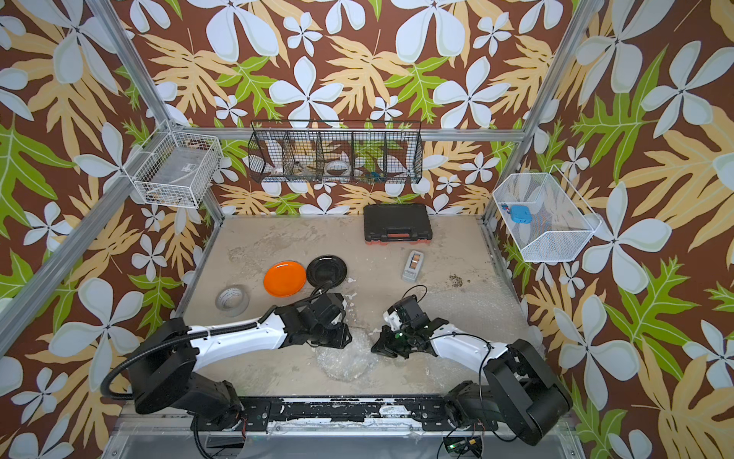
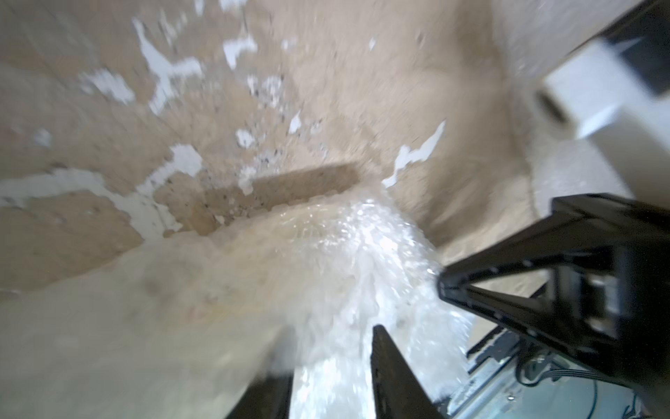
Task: Wrap dinner plates in bubble wrap
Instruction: Pick up the bubble wrap from the center of the board, then move the plate to the center of the board, then place the bubble wrap at the center of the board.
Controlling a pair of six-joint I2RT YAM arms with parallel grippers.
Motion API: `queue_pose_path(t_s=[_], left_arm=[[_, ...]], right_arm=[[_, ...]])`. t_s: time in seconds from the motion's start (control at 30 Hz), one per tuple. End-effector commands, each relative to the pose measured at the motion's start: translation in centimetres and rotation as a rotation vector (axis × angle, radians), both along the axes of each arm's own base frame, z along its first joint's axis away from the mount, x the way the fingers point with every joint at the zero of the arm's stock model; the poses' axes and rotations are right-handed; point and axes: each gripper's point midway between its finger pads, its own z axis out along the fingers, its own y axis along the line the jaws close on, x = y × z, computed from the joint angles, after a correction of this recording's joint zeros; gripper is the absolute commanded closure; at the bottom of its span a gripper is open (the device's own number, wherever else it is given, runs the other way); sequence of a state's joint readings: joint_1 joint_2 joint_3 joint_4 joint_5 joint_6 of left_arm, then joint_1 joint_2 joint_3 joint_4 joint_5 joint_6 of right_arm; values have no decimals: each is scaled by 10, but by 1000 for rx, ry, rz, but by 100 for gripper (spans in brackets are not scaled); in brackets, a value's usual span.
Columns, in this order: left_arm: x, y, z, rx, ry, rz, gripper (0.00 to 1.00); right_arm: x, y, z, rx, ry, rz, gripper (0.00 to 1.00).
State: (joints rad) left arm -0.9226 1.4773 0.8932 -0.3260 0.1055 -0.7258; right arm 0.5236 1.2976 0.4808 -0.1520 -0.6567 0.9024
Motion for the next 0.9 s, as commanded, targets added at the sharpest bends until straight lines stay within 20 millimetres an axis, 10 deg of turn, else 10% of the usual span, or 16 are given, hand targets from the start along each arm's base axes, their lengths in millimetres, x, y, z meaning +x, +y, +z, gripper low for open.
queue_pose_path(t_s=[0.0, 0.27, 0.57, 0.87], left_arm=[[10, 13, 27, 37, -47, 20, 51], [61, 57, 105, 35, -216, 136, 33], [115, 156, 77, 133, -175, 287, 36], [126, 190, 51, 166, -117, 330, 38]], right_arm=[[15, -6, 7, -11, -58, -11, 100], [48, -5, 28, 10, -121, -35, 100], [144, -59, 36, -9, -176, -231, 100], [253, -95, 46, -14, -226, -377, 100]])
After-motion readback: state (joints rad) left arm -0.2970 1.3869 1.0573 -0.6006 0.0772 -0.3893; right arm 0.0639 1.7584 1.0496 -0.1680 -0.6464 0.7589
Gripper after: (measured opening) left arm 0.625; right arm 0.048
